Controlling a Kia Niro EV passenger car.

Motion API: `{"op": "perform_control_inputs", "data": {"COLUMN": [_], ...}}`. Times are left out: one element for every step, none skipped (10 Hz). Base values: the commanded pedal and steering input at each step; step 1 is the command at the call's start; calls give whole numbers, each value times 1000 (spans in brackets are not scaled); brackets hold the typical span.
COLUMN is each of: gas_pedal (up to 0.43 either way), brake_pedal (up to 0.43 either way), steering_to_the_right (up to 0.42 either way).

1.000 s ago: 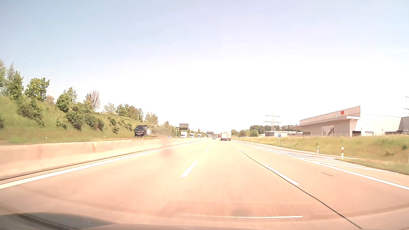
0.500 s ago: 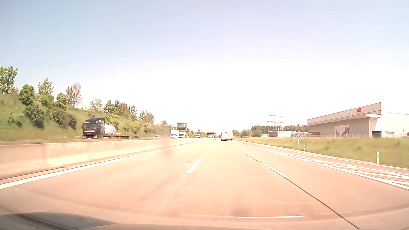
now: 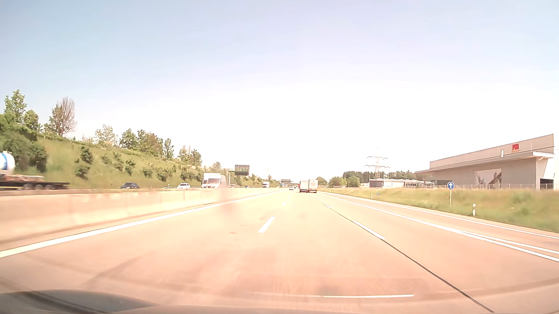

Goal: Follow the waypoints while adhering to traffic rules and regulations

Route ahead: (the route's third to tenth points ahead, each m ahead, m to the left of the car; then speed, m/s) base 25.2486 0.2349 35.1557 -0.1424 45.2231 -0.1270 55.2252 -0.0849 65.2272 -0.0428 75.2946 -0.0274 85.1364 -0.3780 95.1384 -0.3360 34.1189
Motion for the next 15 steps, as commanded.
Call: {"op": "perform_control_inputs", "data": {"gas_pedal": [0,0,0,0,0,0,0,0,0,0,0,0,0,39,169], "brake_pedal": [0,0,0,0,0,0,0,0,0,0,0,0,0,0,0], "steering_to_the_right": [0,0,0,0,0,0,0,0,0,0,0,0,0,-1,-1]}}
